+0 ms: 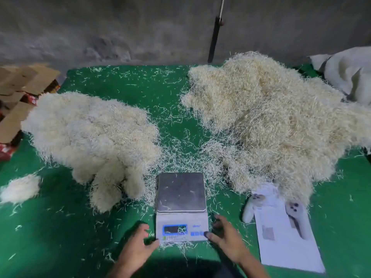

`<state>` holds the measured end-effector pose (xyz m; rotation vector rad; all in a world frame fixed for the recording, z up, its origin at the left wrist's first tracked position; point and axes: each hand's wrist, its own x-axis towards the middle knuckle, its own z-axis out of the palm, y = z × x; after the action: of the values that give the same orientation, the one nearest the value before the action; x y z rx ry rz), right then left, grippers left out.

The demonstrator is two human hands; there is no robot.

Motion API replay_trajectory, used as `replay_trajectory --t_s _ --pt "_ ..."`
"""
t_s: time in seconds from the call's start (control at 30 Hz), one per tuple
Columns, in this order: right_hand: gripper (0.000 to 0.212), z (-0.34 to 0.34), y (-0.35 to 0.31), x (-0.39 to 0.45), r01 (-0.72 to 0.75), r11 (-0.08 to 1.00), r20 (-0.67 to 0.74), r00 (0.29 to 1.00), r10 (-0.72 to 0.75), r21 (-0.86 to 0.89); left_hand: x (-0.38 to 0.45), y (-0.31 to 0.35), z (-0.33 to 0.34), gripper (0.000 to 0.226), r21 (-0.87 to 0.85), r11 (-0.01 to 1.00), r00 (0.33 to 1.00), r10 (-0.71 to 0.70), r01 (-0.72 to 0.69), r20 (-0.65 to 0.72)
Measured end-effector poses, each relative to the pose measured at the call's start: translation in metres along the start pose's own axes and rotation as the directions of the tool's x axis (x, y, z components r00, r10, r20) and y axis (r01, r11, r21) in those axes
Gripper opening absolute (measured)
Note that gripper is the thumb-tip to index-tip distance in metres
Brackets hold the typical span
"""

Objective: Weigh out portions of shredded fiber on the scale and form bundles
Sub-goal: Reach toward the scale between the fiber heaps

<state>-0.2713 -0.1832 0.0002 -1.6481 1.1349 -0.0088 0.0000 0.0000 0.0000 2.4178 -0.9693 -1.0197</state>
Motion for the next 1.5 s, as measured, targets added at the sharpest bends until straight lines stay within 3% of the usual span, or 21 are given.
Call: replay_trajectory --t_s 0.17,0.33,0.4,0.57,0.73,0.83,0.93,1.1,1.2,1.27,1.33,1.43,1.5 --pt "0.072 0.019 -0.006 0.027 0.020 0.985 0.043 0.999 -0.013 -0.174 0.019 0.024 -0.002 0.064 0.065 0.998 0.993 0.015 -0.023 0.117" --pt "0.100 0.019 0.002 0.026 0.061 0.947 0.097 0.995 -0.032 -0.315 0.023 0.017 0.007 0.080 0.149 0.986 0.988 0.056 -0.077 0.142" --pt "0.100 0.021 0.003 0.026 0.088 0.930 0.101 0.993 -0.055 -0.357 0.027 0.014 0.012 0.082 0.153 0.986 0.992 0.046 -0.064 0.121" --pt "0.093 0.016 0.001 0.039 0.097 0.940 0.066 0.995 -0.080 -0.326 0.040 0.017 0.013 0.076 0.093 0.995 0.994 0.019 -0.029 0.110" --pt "0.097 -0.011 -0.033 0.089 0.064 0.940 0.005 0.998 -0.067 -0.334 0.093 0.057 0.001 0.057 0.104 0.986 0.991 0.132 -0.131 0.004" --pt "0.086 -0.035 -0.056 0.133 0.025 0.945 -0.080 0.995 -0.054 -0.327 0.139 0.089 -0.006 0.048 0.090 0.984 0.983 0.163 -0.156 -0.079" --pt "0.062 -0.049 -0.069 0.159 -0.035 0.947 -0.150 0.989 -0.014 -0.320 0.169 0.109 -0.008 0.044 0.141 0.979 0.980 0.161 -0.144 -0.117" --pt "0.031 -0.065 -0.079 0.170 -0.018 0.916 -0.117 0.993 -0.032 -0.400 0.177 0.128 -0.016 0.062 0.210 0.974 0.979 0.124 -0.089 -0.159" --pt "0.030 -0.081 -0.081 0.167 0.061 0.863 -0.134 0.980 -0.148 -0.502 0.173 0.144 -0.016 0.071 0.185 0.976 0.955 0.159 -0.115 -0.250" --pt "0.031 -0.095 -0.083 0.166 0.142 0.743 -0.244 0.890 -0.385 -0.654 0.174 0.163 -0.014 0.068 0.144 0.966 0.931 0.246 -0.213 -0.270" --pt "0.037 -0.113 -0.082 0.167 0.080 0.622 -0.314 0.808 -0.498 -0.779 0.179 0.191 -0.009 0.062 0.123 0.943 0.918 0.331 -0.310 -0.219" --pt "0.078 -0.137 -0.066 0.171 -0.127 0.576 -0.269 0.948 -0.169 -0.807 0.182 0.233 0.009 0.049 0.009 0.912 0.910 0.409 -0.409 -0.069" --pt "0.085 -0.136 -0.050 0.169 -0.168 0.629 -0.196 0.980 0.027 -0.759 0.179 0.255 0.026 0.043 -0.221 0.912 0.933 0.360 -0.347 0.019"
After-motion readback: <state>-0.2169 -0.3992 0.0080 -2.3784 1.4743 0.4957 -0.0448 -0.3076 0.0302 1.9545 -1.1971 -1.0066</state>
